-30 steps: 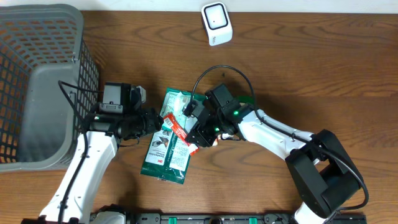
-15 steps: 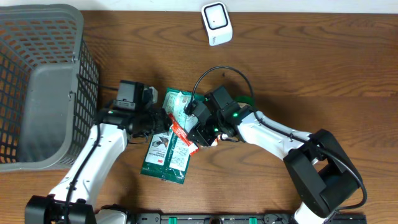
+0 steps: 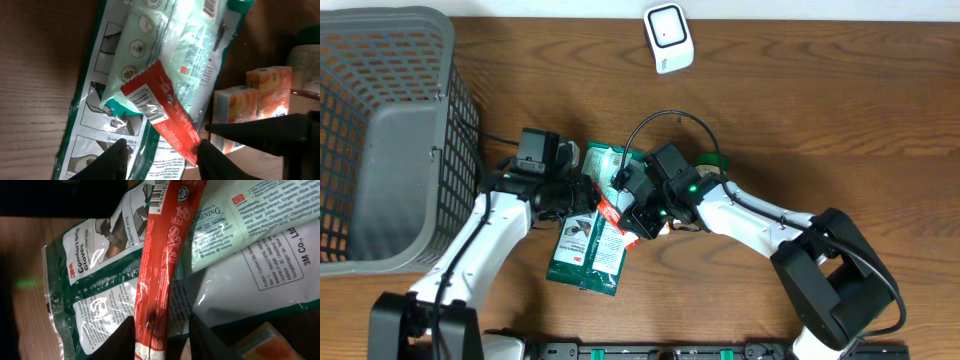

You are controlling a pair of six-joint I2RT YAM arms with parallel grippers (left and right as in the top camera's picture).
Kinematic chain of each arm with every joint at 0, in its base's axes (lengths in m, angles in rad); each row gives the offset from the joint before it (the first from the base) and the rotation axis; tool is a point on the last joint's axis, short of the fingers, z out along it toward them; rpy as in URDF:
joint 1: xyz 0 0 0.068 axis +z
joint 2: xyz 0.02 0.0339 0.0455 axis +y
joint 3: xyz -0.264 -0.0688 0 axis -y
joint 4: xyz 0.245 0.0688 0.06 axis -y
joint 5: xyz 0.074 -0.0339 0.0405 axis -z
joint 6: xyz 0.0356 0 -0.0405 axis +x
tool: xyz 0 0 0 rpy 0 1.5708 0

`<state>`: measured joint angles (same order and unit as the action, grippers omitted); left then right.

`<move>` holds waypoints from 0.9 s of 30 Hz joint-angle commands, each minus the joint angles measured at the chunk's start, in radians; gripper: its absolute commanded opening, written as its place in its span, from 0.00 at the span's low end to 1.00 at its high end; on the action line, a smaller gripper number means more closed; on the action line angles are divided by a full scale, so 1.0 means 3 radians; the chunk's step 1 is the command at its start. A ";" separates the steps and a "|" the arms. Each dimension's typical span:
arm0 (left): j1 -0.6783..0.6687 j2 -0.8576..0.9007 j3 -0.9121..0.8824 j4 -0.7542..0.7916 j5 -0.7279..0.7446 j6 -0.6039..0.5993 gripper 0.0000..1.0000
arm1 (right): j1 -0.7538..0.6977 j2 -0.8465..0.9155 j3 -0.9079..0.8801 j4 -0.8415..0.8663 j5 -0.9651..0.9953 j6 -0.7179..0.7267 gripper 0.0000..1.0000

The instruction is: Scan the item barcode

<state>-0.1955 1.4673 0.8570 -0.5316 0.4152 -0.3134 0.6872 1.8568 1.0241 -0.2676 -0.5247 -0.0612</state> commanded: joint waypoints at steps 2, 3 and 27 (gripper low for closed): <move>-0.0003 0.0099 -0.0010 0.0036 -0.0028 0.0055 0.46 | 0.0060 0.0121 -0.0024 0.0032 -0.0010 0.0017 0.30; -0.0003 0.0107 -0.0010 0.0036 -0.0027 0.0055 0.47 | 0.0065 0.0123 -0.0024 0.0037 -0.0010 0.0017 0.31; -0.0088 0.0120 -0.0029 0.0086 -0.0029 0.0056 0.46 | 0.0135 0.0158 -0.0024 0.0114 0.0201 0.0015 0.22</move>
<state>-0.2199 1.4963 0.8570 -0.5129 0.4145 -0.3130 0.7067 1.8915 1.0237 -0.2375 -0.5041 -0.0582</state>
